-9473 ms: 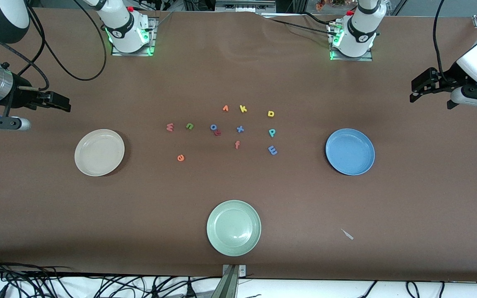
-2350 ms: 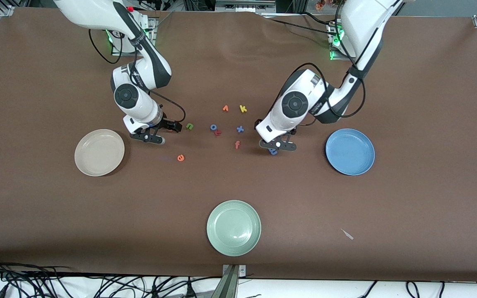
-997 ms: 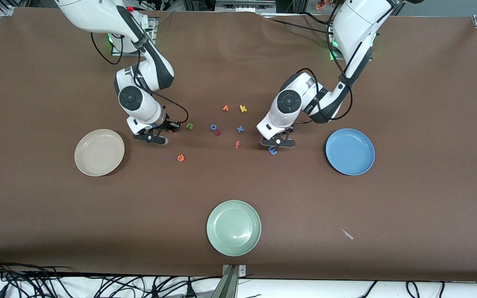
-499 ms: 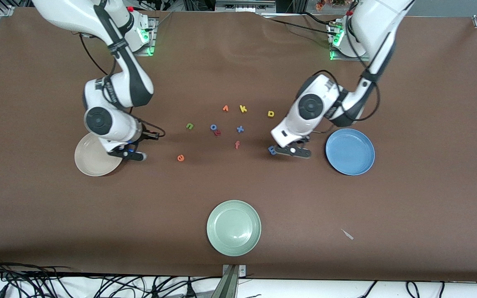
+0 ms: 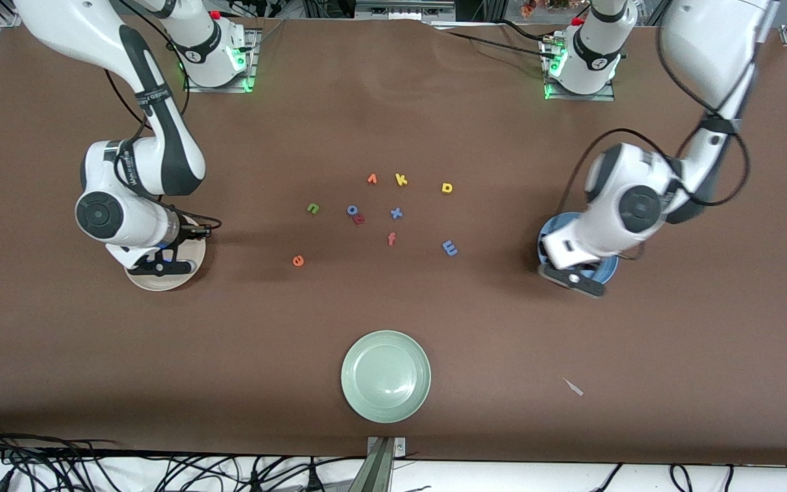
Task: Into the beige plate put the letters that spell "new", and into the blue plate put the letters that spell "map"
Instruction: 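Place the m on the beige plate while the left gripper places the d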
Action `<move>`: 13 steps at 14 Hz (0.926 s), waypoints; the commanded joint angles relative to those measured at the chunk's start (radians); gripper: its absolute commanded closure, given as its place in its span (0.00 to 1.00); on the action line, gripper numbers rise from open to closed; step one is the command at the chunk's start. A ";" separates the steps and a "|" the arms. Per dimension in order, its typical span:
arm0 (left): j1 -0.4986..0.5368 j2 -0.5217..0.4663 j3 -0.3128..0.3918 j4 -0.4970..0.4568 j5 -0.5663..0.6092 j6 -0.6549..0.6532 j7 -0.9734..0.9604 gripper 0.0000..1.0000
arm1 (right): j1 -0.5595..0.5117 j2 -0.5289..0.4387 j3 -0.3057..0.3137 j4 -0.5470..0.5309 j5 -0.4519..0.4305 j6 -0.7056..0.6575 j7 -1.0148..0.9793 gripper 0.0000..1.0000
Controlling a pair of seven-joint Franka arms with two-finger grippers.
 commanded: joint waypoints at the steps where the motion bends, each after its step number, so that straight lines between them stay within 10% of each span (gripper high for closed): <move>1: 0.085 0.052 -0.019 -0.002 0.028 0.001 0.097 0.81 | -0.055 0.041 0.004 0.015 -0.017 0.033 -0.067 0.84; 2: 0.089 0.059 -0.019 -0.004 0.028 -0.001 0.103 0.68 | -0.058 0.046 0.004 0.020 -0.015 0.032 -0.067 0.49; 3: 0.087 0.059 -0.019 -0.004 0.026 -0.005 0.103 0.16 | -0.056 0.046 0.004 0.024 -0.014 0.027 -0.065 0.19; 4: 0.089 0.059 -0.022 -0.004 0.022 -0.008 0.103 0.00 | -0.053 0.046 0.005 0.041 -0.011 0.021 -0.052 0.00; 8: 0.083 0.029 -0.083 0.010 0.008 -0.073 0.074 0.00 | -0.038 0.047 0.018 0.131 0.033 -0.071 -0.007 0.00; 13: 0.008 0.047 -0.209 0.064 -0.001 -0.077 -0.459 0.00 | 0.008 0.092 0.080 0.201 0.109 -0.059 0.212 0.00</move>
